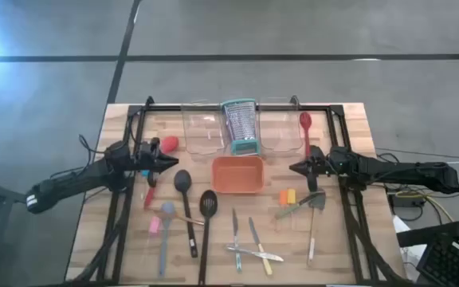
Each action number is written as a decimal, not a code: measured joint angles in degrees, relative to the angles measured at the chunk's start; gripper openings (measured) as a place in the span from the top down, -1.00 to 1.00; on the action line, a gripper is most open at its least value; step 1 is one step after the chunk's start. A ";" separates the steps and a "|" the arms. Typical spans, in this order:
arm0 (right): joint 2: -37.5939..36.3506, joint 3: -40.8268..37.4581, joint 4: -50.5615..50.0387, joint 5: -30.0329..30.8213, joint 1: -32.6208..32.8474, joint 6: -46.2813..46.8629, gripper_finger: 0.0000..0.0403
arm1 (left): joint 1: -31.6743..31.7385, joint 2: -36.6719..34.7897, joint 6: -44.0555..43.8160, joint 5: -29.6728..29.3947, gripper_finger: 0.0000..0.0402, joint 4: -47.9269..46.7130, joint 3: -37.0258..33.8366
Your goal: Pick & Place Kitchen Items
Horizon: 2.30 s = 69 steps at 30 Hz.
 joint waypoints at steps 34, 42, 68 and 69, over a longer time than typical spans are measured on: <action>0.08 -0.06 2.72 0.00 0.01 0.00 0.96 | -0.01 -0.01 0.00 0.00 0.81 -0.02 0.00; 1.00 5.98 29.97 -1.88 0.02 4.05 0.96 | 0.01 0.01 0.00 0.00 0.82 0.00 0.00; 54.66 80.72 -52.57 9.04 31.06 1.45 0.96 | 0.01 0.01 0.00 0.00 0.82 0.00 0.00; 55.90 81.49 -56.48 9.46 31.83 2.82 0.96 | 0.01 0.01 0.00 0.00 0.82 0.00 0.00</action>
